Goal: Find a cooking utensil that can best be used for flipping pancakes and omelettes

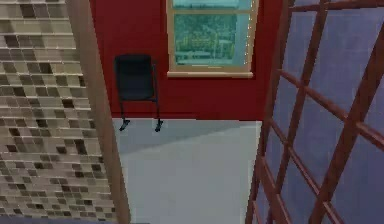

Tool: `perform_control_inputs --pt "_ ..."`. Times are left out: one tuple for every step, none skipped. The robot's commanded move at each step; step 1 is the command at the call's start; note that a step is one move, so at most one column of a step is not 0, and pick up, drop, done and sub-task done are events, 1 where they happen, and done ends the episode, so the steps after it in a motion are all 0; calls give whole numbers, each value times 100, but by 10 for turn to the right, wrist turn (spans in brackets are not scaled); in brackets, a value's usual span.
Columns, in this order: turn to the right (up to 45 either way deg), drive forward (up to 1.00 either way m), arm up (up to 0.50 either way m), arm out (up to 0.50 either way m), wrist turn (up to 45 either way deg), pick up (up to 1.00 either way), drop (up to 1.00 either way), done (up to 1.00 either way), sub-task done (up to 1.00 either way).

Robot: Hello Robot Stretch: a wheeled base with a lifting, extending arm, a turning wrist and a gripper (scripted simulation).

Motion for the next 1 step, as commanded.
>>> perform_control_inputs --pt "0 100 0 0 0 0 0 0 0"
